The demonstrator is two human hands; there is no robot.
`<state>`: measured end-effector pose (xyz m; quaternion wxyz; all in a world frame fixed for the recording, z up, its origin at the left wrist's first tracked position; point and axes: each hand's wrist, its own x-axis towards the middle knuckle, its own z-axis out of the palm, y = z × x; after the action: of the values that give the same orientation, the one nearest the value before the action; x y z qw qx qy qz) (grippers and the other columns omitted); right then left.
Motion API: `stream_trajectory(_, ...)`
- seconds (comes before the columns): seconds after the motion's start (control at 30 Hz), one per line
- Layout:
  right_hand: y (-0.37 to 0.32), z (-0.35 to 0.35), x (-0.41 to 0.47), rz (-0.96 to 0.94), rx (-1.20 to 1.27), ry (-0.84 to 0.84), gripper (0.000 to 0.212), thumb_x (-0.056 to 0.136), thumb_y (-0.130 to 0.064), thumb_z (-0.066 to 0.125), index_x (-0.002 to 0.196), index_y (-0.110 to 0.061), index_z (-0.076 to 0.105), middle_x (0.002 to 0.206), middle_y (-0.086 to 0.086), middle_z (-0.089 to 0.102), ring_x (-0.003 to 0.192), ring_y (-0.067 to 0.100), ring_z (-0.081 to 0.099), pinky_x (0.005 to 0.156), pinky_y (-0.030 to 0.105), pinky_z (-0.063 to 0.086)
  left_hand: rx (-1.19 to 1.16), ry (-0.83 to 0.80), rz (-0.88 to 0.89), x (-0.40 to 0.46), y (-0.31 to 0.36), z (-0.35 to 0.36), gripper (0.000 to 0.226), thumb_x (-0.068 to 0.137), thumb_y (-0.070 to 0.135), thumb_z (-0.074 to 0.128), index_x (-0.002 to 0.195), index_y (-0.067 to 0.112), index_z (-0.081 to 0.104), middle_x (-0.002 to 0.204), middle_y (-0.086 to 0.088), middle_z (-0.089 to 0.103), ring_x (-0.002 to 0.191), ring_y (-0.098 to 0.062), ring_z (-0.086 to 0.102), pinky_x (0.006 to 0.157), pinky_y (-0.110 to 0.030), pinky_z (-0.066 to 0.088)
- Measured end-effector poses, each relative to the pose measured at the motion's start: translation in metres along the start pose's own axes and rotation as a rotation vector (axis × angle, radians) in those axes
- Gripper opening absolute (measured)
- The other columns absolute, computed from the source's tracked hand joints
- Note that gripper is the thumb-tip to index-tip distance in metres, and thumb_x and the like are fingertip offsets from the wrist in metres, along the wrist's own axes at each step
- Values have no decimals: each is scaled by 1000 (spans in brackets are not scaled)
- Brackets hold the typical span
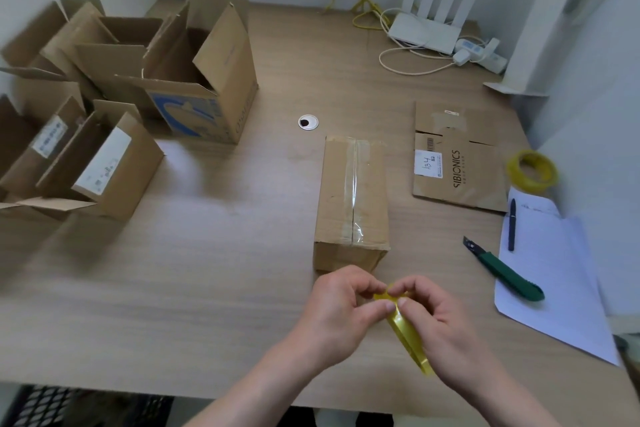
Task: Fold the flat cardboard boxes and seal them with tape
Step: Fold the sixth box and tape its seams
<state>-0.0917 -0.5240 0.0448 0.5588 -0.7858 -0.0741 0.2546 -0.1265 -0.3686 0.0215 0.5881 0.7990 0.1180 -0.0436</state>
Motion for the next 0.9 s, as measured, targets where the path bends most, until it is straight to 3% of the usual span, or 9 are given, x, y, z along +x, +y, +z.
stream_trajectory(0.07,0,4,-1,-22,-44,-16,13,85,-28,53,86,-27,66,69,7,58,65,11,48,60,33,41,2,37,-5,1,0,-1,10,76,17,83,85,15,78,85,5,66,70,2,56,66,-15,44)
stream_trajectory(0.2,4,9,-4,-57,-141,-33,31,77,-43,45,98,-29,63,70,5,57,63,13,47,59,46,43,-13,91,-37,-1,-1,0,7,75,16,83,77,18,77,82,4,66,69,1,57,64,-15,44)
stream_trajectory(0.37,7,15,-1,-91,-218,0,26,85,-28,50,107,-41,53,64,-2,54,58,11,45,59,47,42,7,166,-32,-1,-6,2,12,75,13,81,68,18,73,76,7,65,68,-2,58,63,-17,44)
stream_trajectory(0.47,7,15,1,-110,-251,-9,34,91,-21,56,113,-45,46,62,-9,51,57,7,45,60,43,41,97,203,66,-4,-8,3,14,79,11,76,68,16,69,73,10,60,65,-1,54,61,-14,38)
stream_trajectory(0.53,3,16,1,-100,-195,-34,38,86,-27,59,118,-43,46,63,-8,50,58,7,45,59,36,40,193,237,172,-5,-10,2,13,83,11,70,72,15,65,74,9,57,65,-1,48,61,-15,35)
stream_trajectory(0.63,-2,14,1,4,37,-129,63,75,-22,63,133,-35,42,66,5,46,65,16,45,64,31,39,242,297,246,-5,-12,2,11,86,14,59,75,14,58,75,6,56,66,-7,47,60,-21,35)
stream_trajectory(0.73,-5,8,-4,70,86,-282,80,74,-17,66,140,-44,31,74,21,60,73,24,57,72,32,45,198,331,245,-4,-12,3,13,88,15,54,75,13,56,72,3,56,64,-12,49,58,-29,38)
stream_trajectory(0.83,-8,2,-12,52,62,-334,75,85,-22,66,143,-49,26,69,9,67,67,19,63,67,28,52,138,371,228,-2,-12,2,15,90,17,53,75,15,54,67,6,56,60,-10,49,56,-29,39)
stream_trajectory(0.9,-5,-3,-10,-2,-185,-218,68,91,-28,66,141,-55,30,67,-1,65,60,9,61,63,26,50,52,404,197,-3,-12,4,17,90,17,52,74,16,55,65,8,60,59,-5,53,56,-22,39)
